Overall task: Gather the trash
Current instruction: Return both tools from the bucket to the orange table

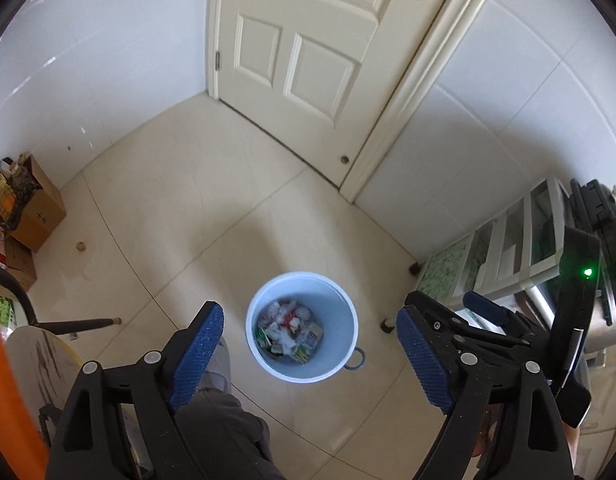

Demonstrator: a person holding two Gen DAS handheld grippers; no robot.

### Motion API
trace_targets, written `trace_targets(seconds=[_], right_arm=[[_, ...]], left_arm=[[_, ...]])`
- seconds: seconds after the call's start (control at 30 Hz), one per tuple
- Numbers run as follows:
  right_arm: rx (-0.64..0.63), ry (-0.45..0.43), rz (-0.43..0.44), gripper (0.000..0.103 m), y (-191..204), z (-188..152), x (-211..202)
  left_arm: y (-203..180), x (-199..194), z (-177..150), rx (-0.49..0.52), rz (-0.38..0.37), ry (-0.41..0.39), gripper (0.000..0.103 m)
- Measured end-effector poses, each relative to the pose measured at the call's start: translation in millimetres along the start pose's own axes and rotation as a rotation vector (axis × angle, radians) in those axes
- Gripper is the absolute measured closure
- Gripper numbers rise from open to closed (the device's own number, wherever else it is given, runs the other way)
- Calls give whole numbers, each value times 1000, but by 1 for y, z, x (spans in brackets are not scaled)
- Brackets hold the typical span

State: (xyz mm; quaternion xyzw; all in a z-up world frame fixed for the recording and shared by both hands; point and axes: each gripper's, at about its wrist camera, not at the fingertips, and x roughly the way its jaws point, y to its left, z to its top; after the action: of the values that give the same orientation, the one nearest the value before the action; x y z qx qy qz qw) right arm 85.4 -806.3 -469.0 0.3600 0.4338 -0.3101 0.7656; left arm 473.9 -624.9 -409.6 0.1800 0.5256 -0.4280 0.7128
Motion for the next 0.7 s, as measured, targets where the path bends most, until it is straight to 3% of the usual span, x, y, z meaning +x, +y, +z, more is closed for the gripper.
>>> trace_targets(seconds=[0.37, 0.7], right_arm=[[-76, -115, 62, 0, 60, -3, -73], [-249, -251, 183, 0, 163, -21, -155]], left_arm=[[-5, -123, -62, 0, 84, -216, 12], [11, -262, -167, -106, 192, -463, 6]])
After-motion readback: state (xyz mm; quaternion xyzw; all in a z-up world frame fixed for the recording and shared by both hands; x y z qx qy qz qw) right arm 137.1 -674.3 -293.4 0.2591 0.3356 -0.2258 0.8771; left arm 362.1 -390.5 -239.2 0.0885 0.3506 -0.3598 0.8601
